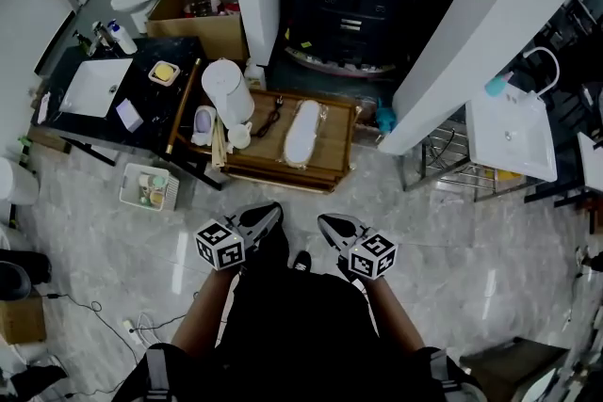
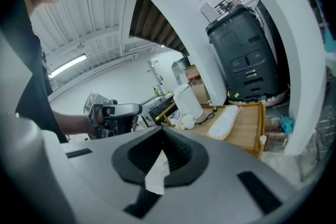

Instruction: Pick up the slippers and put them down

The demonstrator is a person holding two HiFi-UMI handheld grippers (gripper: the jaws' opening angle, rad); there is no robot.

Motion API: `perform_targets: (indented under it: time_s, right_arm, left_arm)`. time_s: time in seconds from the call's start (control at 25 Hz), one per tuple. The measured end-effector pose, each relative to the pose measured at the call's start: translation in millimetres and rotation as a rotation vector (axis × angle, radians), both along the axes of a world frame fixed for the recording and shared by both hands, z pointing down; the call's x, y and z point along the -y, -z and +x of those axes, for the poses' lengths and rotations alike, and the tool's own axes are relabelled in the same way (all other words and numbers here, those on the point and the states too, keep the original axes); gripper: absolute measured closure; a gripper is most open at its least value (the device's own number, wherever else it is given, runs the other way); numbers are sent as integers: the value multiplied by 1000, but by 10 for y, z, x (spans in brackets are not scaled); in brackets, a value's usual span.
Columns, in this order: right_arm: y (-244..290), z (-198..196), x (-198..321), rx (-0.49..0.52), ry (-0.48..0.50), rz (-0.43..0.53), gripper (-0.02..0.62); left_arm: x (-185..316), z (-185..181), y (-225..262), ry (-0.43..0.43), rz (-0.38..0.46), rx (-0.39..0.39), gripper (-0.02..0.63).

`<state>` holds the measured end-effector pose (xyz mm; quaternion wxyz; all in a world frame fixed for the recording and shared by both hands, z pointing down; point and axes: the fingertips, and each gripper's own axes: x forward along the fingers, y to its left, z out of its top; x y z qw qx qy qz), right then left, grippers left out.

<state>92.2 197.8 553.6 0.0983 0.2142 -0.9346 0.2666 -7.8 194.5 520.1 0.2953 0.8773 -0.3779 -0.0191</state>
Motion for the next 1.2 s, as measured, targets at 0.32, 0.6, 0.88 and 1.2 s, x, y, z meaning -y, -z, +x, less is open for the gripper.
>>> perform_targets:
  time_s: [0.32, 0.6, 0.88, 1.2]
  right_arm:
    - [-41, -90, 267, -10, -35, -17, 588]
    - [-39, -215, 602, -16, -68, -33, 586]
    - [-137, -410, 948, -33, -79, -54, 588]
    - [-390, -581, 1295, -98, -75, -80, 587]
  left_arm:
    - [360, -112, -58, -32, -20, -7, 594]
    - [751, -197, -97, -78, -41, -12, 594]
    - [1139, -284, -220, -124, -68, -13, 594]
    - [1455, -351, -499, -188, -129, 6, 593]
